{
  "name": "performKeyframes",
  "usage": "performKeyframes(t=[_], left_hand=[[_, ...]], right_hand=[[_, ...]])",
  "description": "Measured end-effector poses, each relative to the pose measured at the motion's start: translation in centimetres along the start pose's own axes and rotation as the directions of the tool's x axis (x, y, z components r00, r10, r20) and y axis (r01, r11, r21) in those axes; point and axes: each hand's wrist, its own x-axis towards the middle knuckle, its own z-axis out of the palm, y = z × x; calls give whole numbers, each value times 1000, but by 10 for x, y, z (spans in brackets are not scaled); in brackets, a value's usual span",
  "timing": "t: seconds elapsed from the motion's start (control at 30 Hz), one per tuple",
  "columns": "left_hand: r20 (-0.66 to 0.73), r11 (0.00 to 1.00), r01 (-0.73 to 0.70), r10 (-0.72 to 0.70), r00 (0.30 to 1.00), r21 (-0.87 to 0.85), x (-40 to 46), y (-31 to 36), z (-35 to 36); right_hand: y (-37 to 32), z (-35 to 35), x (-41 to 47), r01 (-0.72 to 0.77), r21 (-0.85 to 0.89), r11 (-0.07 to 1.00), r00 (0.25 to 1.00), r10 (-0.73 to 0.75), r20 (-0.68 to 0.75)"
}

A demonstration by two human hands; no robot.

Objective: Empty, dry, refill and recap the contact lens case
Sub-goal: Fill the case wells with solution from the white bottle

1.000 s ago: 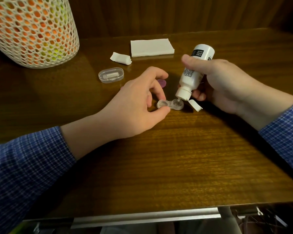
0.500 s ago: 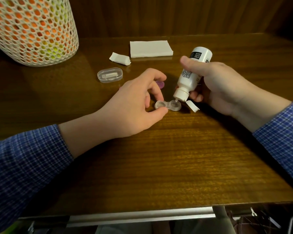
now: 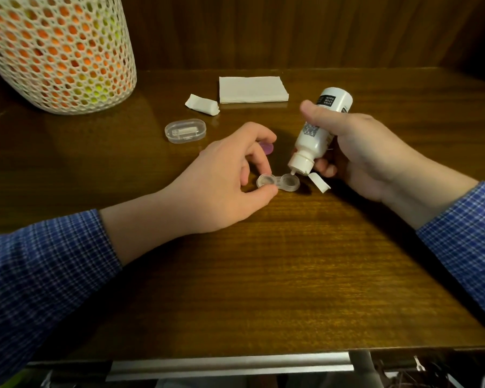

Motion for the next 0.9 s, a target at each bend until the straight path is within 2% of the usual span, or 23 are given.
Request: performKeyframes(t=[0.9], left_hand=[[-8,1000,-24,24,1000,-20,1,-3,1]], right_hand=[[2,1,2,1,-29,1000,1000,-1,-7]])
